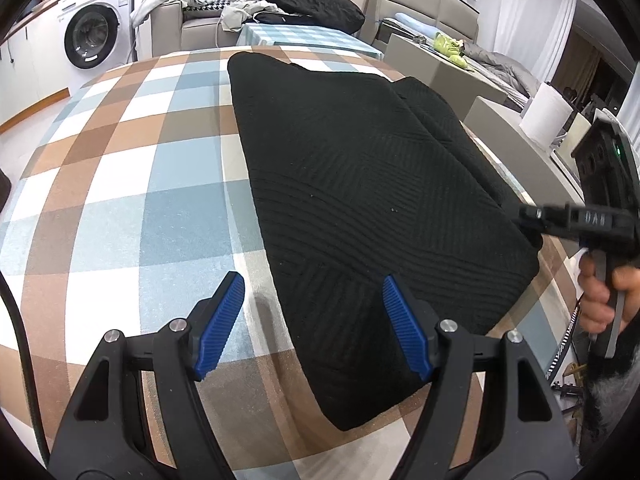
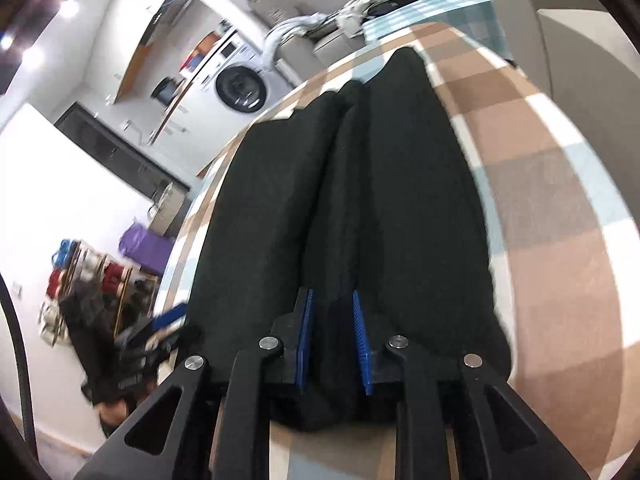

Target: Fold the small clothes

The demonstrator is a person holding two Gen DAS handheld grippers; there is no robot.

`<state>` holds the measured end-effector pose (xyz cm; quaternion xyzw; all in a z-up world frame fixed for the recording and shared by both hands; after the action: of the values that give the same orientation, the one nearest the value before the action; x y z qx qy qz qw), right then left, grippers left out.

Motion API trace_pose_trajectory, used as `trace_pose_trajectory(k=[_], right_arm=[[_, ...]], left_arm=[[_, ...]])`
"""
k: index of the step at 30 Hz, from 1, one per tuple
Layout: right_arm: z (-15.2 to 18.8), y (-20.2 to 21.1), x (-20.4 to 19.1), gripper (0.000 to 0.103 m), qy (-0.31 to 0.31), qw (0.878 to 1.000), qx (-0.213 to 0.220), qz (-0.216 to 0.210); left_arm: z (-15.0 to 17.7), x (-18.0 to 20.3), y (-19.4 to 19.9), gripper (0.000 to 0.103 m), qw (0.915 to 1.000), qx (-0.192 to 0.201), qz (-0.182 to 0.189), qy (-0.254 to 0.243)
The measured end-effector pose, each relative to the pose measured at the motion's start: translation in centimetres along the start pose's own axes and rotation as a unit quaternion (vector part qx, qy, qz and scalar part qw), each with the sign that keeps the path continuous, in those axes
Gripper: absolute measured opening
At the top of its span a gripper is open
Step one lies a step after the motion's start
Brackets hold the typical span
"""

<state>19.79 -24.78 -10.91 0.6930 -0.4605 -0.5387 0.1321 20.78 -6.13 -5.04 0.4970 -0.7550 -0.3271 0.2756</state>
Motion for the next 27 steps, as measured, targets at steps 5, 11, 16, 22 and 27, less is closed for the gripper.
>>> trace_pose_trajectory(k=[5,11,16,22,27], right_arm=[[1.4,1.4,-2.5,0.005,0.040,0.997,0.064,0.012],[1.6,-0.2,-0.8,0.008,0.023,0.997,0.026,0.069],[-0.4,-0.1,-0.5,0.043,0.004,1.000,0.011,0.001],[-4.6,-4.2,-1.4,0.044,0.005,1.000,-0.022,-0.016],[-8.1,-7.3,-2.6,0.044,0.017,1.000,-0.020,-0.009]], left_arm=[[-0.2,0.2,0.0,0.069,1.0000,0.000,0.003,-0.003],[-0.2,0.2,-0.4,0.069,1.0000,-0.005,0.005,-0.004],[-0.2,0.0,-0.5,0.069,1.0000,-0.002,0.009,-0.004],[-0.4,-0.3,-0.5,0.069,1.0000,-0.001,0.002,-0.002],[-0.4,-0.5,-0.4,0.069,1.0000,0.000,-0.001,0.001]])
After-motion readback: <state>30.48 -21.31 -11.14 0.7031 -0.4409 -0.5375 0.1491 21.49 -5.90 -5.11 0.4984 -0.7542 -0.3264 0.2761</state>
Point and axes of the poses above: each gripper's, at about its wrist camera, not at the fingertips, and y roughly against the way its jaws point, x to its right, z to its underside, the point moved 1 cm from there along -y, roughly the way its jaws point, and after that the axes turned 10 degrees about -y, right-handed, at the moved point
